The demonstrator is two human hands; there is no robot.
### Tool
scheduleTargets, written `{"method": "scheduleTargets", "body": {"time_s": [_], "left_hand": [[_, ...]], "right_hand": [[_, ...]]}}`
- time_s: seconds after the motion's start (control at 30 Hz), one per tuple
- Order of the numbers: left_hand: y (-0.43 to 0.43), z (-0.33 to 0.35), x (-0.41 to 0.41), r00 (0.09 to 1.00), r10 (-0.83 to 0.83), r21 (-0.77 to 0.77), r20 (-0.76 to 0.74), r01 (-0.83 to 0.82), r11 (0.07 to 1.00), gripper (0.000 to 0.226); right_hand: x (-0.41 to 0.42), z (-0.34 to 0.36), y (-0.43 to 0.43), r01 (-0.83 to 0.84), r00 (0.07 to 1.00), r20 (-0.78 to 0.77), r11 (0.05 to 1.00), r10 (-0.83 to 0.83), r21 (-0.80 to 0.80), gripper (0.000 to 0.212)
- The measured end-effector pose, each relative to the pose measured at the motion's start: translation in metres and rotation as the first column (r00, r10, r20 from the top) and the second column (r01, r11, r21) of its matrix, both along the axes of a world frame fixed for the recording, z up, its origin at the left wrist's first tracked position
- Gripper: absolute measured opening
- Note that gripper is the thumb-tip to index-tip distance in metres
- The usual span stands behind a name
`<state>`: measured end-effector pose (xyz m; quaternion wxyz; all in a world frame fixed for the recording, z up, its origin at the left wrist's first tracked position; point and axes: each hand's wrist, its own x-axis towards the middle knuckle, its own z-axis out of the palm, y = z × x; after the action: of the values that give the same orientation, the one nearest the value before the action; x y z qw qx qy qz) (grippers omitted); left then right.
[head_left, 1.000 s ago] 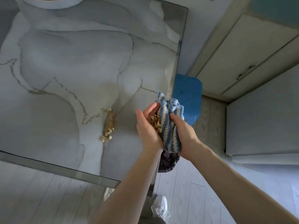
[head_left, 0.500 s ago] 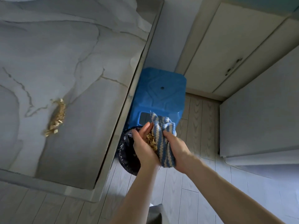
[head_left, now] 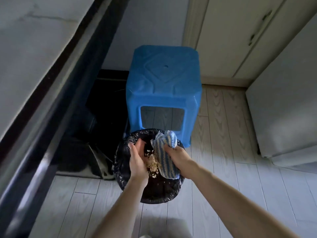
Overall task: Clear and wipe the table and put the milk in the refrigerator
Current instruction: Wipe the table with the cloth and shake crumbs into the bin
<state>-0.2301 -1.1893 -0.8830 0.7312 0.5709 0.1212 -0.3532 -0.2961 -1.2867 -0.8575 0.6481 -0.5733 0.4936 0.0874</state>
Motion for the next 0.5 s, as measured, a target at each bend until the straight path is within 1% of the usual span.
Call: {"method": "scheduleTargets", "body": {"time_s": [0.07, 0.17, 0.3, 0.37, 0.4, 0.43, 0.5], "left_hand": [[0.003, -0.023, 0.006, 0.997, -0.066, -0.038, -0.048, 0.064, 0.997, 0.068], [0.001, -0.044, 0.015, 0.991, -0.121, -0.126, -0.051, 0.114, 0.985, 0.066], [-0.003, -0.071, 0.021, 0.988, -0.152, -0.123, -0.026, 0.148, 0.981, 0.065], [-0.009, -0.078, 0.024, 0.984, -0.181, -0.102, 0.002, 0.180, 0.978, 0.065], [-0.013, -0.082, 0.025, 0.979, -0.200, -0.064, 0.034, 0.202, 0.977, 0.064], [-0.015, -0.084, 0.027, 0.971, -0.228, -0.004, 0.072, 0.229, 0.973, 0.061], [-0.018, -0.085, 0.031, 0.938, -0.310, 0.145, 0.155, 0.289, 0.946, 0.054]], "right_hand": [[-0.001, -0.025, -0.001, -0.097, 0.995, -0.006, 0.992, 0.097, -0.077, 0.038], [0.002, -0.056, -0.004, -0.222, 0.974, 0.013, 0.961, 0.227, -0.163, 0.032], [0.010, -0.079, -0.011, -0.327, 0.941, 0.006, 0.914, 0.338, -0.241, 0.023], [0.016, -0.087, -0.017, -0.353, 0.929, 0.016, 0.899, 0.370, -0.261, 0.019], [0.019, -0.092, -0.021, -0.370, 0.921, 0.023, 0.893, 0.389, -0.255, 0.015], [0.020, -0.092, -0.024, -0.407, 0.904, 0.023, 0.877, 0.427, -0.254, 0.011], [0.022, -0.091, -0.033, -0.527, 0.835, -0.015, 0.792, 0.550, -0.308, 0.019]]}}
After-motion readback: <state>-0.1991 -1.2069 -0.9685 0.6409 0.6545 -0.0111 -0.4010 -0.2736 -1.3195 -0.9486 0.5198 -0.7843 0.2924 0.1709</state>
